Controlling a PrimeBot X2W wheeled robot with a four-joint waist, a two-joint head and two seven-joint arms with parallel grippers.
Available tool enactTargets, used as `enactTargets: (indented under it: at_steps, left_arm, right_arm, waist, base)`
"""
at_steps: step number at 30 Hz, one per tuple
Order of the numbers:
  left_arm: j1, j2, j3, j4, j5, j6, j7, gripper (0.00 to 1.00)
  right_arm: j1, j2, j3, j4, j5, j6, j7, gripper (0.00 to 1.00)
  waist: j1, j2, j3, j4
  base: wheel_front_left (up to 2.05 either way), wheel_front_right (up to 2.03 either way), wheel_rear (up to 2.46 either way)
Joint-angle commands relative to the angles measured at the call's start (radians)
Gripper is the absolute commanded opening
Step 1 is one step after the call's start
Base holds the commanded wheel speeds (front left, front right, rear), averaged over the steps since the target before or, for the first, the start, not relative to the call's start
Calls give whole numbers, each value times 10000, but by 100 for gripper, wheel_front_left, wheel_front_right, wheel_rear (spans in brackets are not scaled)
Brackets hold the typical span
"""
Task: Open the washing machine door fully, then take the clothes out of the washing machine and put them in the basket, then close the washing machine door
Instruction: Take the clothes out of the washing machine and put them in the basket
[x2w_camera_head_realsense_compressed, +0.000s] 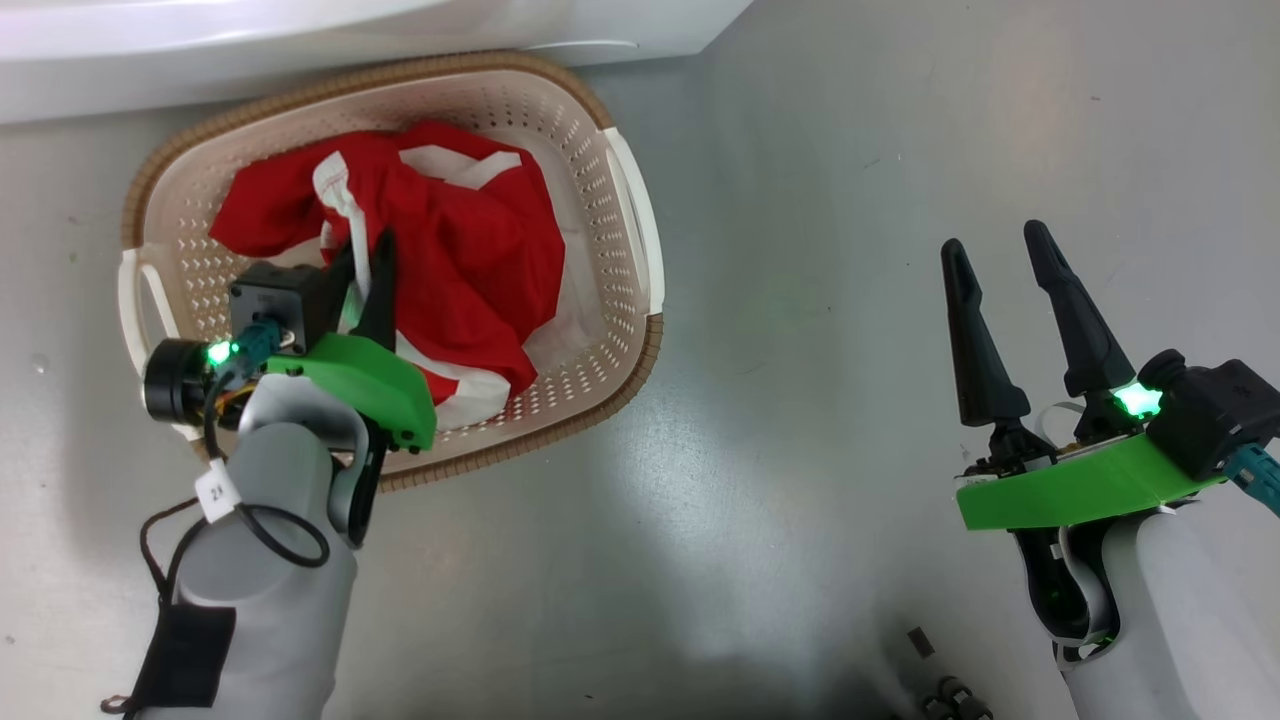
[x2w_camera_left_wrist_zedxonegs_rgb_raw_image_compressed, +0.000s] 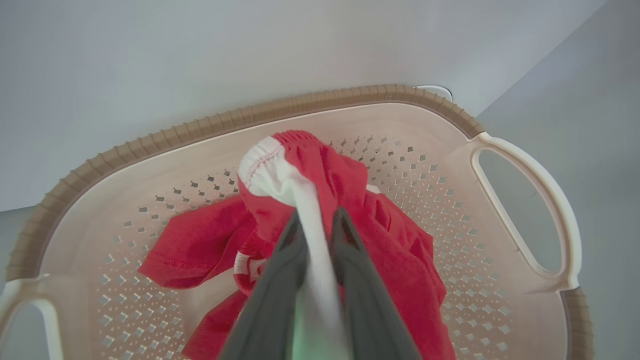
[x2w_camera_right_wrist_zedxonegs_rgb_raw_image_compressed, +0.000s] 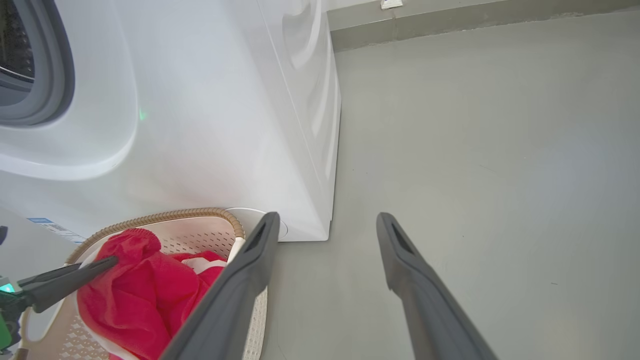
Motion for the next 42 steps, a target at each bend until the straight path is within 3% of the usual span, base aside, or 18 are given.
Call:
enactTargets:
  at_steps: [1,2,3,4,17,42]
  left_arm:
    - [135,252,153,-102,-18,-2,-51,48]
    - [134,252,144,-100,-22,7,-51,78]
    - [137,252,138,-105,-28,11,-51,93]
    - [142,252,145,-119,-40,13,-51,100]
    - [721,252,152,-744,-217,21,-51,100]
    - [3705,252,842,-3480,-313,-354,-51,100]
  right_arm:
    - [82,33,223,-191,21,73,-63,100]
    - [75,34,218,-186,21,73,-63,100]
    - [69,34,214,-181,20,73,-63,100]
    - [65,35,209,-177,18,73,-63,100]
    - [159,-13,218,11,-11,73,-63,100]
    - [1743,-265,159,508,-17,73,-63,100]
  waist:
    - [0,0,-3,4]
    - [0,0,-11,7]
    - [0,0,-22,8]
    - [0,0,-38,13]
    - [0,0,-949,156]
    - [0,0,-4342,630]
  base:
    - [0,0,0]
    - [0,0,0]
    - [0,0,0]
    - [0,0,0]
    - [0,0,0]
    - [0,0,0]
